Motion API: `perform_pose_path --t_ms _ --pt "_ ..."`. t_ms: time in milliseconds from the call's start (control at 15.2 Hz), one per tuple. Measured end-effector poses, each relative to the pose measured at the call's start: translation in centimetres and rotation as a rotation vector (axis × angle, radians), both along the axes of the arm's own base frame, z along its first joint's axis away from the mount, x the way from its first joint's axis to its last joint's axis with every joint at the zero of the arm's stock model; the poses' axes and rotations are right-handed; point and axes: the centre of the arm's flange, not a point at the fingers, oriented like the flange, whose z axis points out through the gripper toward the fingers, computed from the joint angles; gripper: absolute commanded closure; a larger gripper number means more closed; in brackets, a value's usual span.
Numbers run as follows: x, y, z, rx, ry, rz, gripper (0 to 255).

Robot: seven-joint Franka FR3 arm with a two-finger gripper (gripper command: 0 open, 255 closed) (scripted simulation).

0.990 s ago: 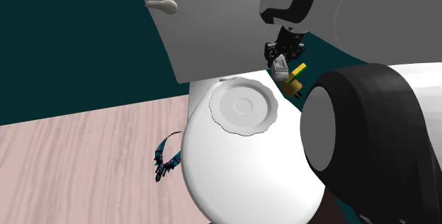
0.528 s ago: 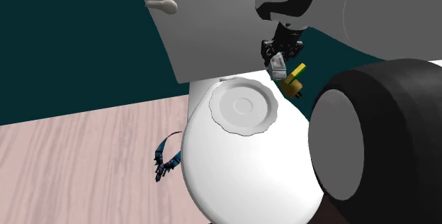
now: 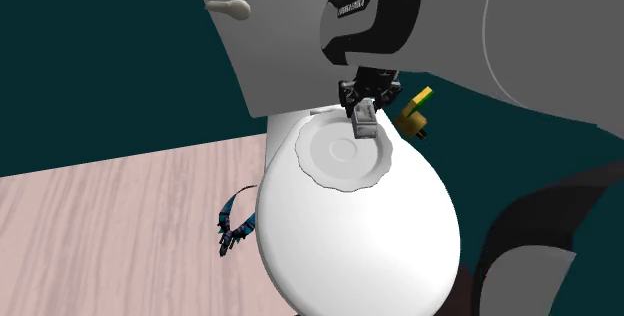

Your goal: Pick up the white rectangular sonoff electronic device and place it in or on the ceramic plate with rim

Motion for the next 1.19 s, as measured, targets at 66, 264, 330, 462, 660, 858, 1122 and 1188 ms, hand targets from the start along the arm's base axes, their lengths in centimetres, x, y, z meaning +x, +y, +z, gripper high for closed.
perform_pose_path --t_ms 66,264,330,462,660,858,1122,1188 --pt "-0.8 1.1 -0.2 0.000 -0.001 0.000 255" --pt "-2.6 4.1 -0.1 0.000 -0.001 0.001 255" --pt "-2.8 4.5 -0.3 0.000 -0.001 0.000 255" --pt "-3.0 4.8 -1.3 0.000 -0.001 0.000 255" --pt "-3.0 4.9 -2.8 0.000 0.000 -0.001 255" --pt "-2.9 4.8 -4.4 0.000 0.000 -0.001 255" --pt "-3.0 4.8 -6.3 0.000 0.000 -0.001 255" --pt "-3.0 4.8 -6.5 0.000 0.000 -0.001 255"
